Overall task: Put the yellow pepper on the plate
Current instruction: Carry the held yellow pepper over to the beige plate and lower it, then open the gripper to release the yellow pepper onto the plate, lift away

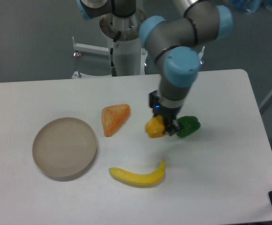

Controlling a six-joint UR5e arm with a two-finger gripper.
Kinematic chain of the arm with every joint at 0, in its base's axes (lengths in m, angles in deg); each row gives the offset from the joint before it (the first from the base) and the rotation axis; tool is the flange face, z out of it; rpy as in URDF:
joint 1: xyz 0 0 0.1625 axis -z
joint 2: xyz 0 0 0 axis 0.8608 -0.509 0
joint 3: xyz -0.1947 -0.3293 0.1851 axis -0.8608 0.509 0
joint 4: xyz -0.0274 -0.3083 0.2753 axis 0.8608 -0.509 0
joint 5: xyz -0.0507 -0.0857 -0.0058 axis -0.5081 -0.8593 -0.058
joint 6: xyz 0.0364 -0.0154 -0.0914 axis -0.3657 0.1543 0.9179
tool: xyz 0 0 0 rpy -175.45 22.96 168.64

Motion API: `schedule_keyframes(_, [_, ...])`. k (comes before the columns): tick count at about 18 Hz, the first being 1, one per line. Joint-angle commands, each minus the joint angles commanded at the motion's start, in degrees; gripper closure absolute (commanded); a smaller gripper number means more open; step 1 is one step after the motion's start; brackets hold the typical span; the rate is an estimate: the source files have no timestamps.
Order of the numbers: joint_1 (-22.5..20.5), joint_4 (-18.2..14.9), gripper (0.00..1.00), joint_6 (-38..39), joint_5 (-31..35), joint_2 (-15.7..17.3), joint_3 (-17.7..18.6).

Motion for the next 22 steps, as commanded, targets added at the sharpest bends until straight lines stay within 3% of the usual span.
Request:
schedule_keyframes(4, [5.80, 0.98, 0.66, 4.14, -0.44, -0.70, 0.70])
schedule_keyframes(6, [10.89, 0.98, 0.66, 6.96, -0.36, -1.84, 0.79])
schedule_keyframes(12, [17.67, 1.07, 0.60, 9.68, -0.36, -4.65, 2.98])
schedule_keyframes(14, [18.73, 4.91, 0.54, 9.86, -0.36, -5.97, 4.91])
schedule_keyframes(15, [18.91, 8.50, 0.48, 10.91, -0.36, -7.02, 5.70])
schedule_keyframes(16, [19.26, 9.85, 0.40, 11.70, -0.36, -7.73, 5.71])
schedule_keyframes(18, [19.44, 11.08, 0.08, 11.89, -0.18, -8.52, 5.71])
schedule_keyframes(19, [19.44, 11.18, 0.00, 11.89, -0.18, -8.44, 5.71])
schedule_keyframes(22, [19.35, 11.09, 0.00, 11.89, -0.18, -7.91, 5.80])
